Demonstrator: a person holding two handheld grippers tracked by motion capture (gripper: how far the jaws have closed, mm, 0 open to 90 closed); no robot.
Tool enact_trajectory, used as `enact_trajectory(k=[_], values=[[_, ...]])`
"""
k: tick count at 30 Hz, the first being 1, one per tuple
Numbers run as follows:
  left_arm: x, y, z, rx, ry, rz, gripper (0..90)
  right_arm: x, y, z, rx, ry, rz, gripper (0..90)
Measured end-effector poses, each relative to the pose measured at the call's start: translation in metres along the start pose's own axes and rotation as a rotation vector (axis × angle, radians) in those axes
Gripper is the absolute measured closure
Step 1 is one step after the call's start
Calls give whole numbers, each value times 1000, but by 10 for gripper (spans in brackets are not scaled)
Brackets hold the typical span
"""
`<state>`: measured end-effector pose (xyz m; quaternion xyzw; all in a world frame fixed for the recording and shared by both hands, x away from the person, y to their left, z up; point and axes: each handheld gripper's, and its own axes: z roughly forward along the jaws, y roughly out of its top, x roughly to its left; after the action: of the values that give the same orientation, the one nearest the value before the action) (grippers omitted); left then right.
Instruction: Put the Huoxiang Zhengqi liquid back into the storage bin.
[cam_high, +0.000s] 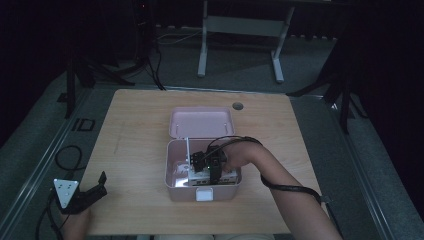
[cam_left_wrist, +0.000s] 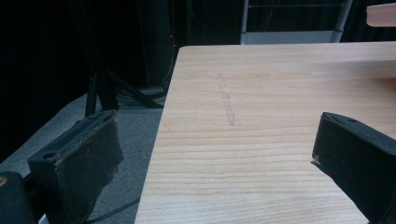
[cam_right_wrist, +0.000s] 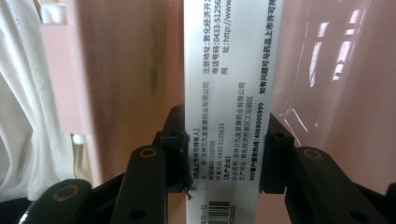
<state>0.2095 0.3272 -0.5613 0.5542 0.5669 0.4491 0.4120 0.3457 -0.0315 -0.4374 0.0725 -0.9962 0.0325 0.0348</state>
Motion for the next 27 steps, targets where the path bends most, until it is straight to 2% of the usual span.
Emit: enact_trajectory(k=[12,15,18,23,27], values=[[0,0,0,0,1,0,16,-2,2,19,10,26,0,618],[0,0,0,0,0,0,17,-3,1,19,5,25,7,618],[0,0,0,1,0,0,16,-3,0,21,23,28,11,617],[-1,0,0,2,2,2,16,-4,-1,20,16,31,14,610],[-1,0,1,1,2,3,16,-4,-3,10,-11,33,22,606]])
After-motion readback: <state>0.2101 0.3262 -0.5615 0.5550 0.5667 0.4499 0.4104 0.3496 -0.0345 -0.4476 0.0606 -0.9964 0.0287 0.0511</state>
